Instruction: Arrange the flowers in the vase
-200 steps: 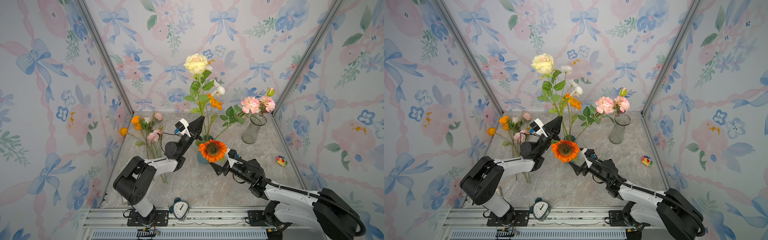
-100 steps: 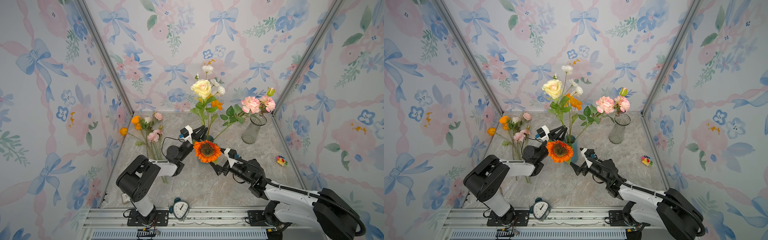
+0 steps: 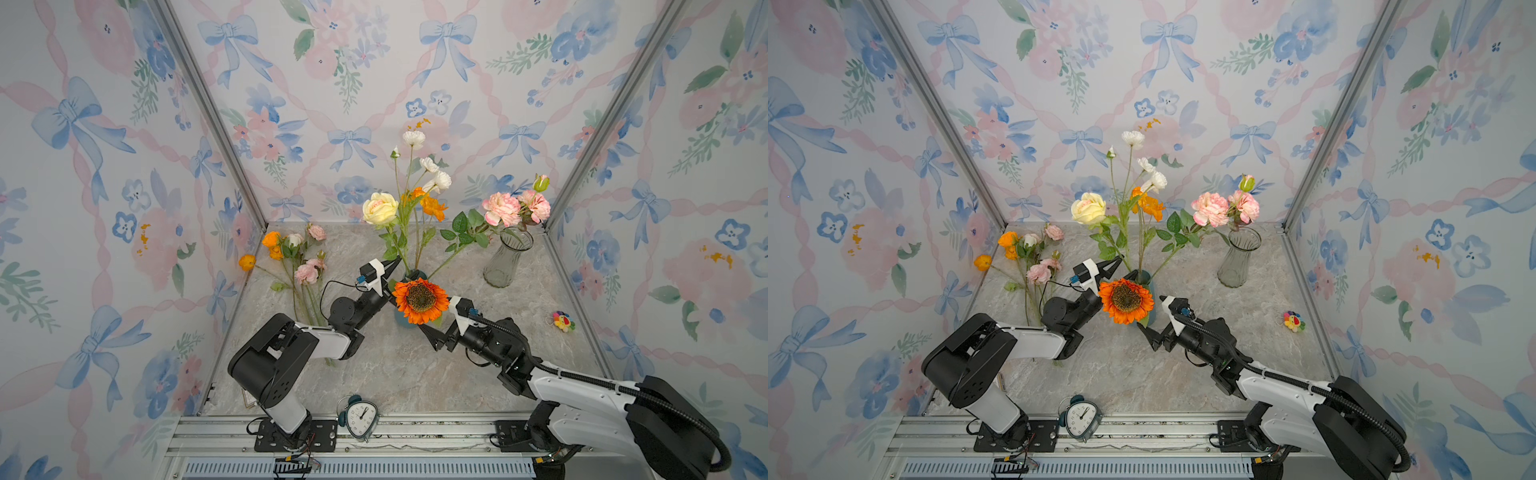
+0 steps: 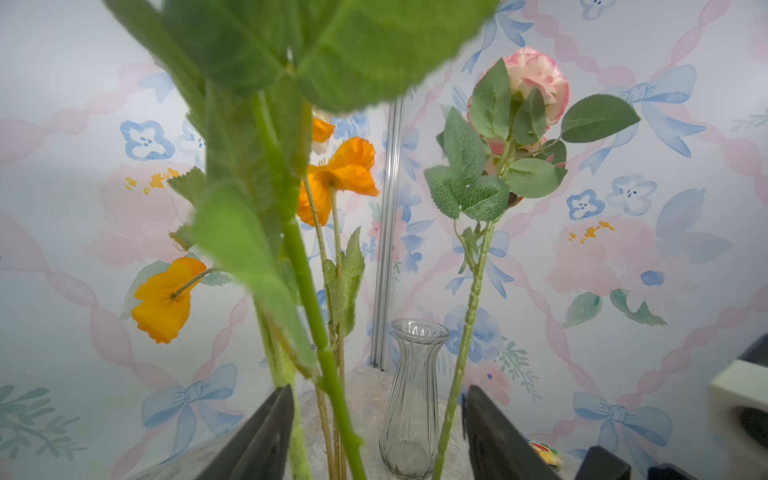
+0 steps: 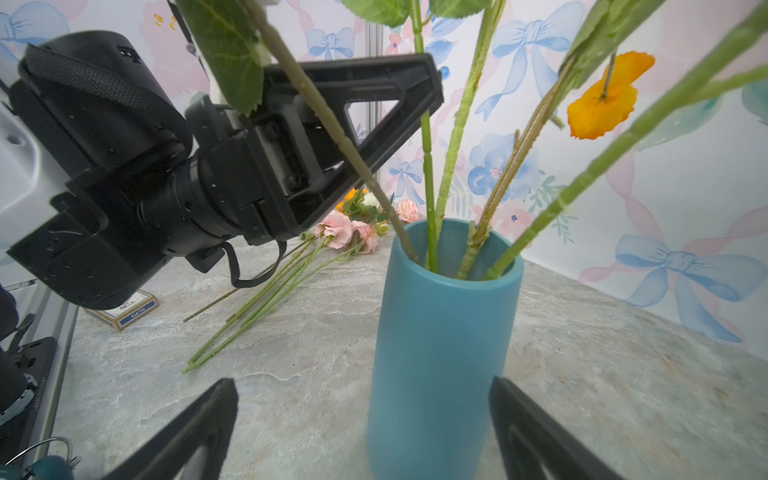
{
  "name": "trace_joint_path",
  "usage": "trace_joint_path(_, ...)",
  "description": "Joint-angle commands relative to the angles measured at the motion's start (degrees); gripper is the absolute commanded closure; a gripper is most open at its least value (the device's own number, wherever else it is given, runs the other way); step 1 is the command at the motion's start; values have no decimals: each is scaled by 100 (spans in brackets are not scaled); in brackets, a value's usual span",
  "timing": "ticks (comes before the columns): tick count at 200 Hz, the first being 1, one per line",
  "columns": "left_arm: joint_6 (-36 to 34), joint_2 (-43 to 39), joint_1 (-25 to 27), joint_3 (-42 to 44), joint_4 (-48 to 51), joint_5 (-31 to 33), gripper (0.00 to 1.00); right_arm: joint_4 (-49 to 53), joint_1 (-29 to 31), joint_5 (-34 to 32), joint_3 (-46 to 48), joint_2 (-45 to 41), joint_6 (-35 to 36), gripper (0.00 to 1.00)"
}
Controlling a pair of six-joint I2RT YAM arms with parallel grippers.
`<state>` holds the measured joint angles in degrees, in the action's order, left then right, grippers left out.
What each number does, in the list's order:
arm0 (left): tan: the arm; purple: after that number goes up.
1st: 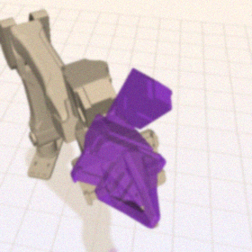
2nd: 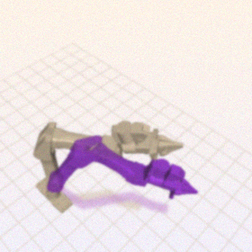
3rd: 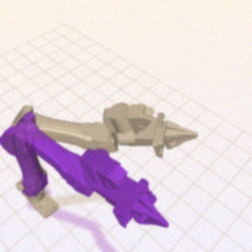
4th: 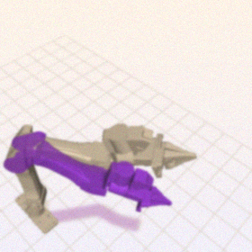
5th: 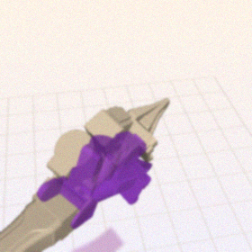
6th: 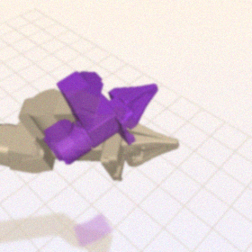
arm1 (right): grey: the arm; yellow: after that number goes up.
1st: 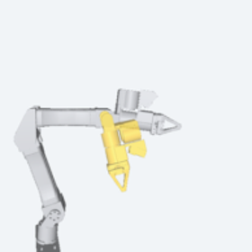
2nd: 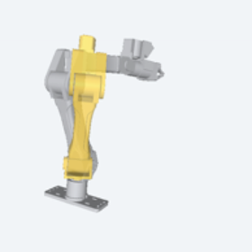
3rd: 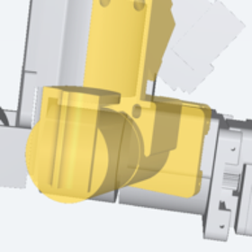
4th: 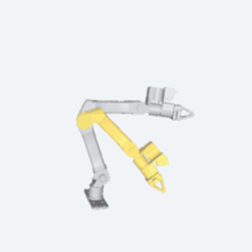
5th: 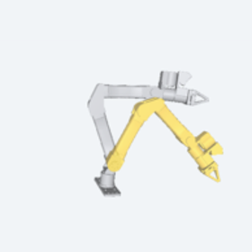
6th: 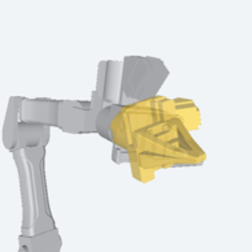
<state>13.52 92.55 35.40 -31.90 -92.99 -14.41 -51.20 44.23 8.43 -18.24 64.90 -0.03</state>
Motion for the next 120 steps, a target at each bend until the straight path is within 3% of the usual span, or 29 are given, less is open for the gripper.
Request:
trace_joint_path(1, -301, -328, 20, 209, -637, 65, 15, -118, -56, 75, 5, 73, -86, 3)
trace_joint_path(17, -415, -445, 1, 351, -657, 114, 2, -118, -57, 89, -4, 92, -90, 3)
trace_joint_path(120, -635, -1011, -261, 1367, -101, 270, 2, -145, -53, 33, 44, -9, -71, 3)
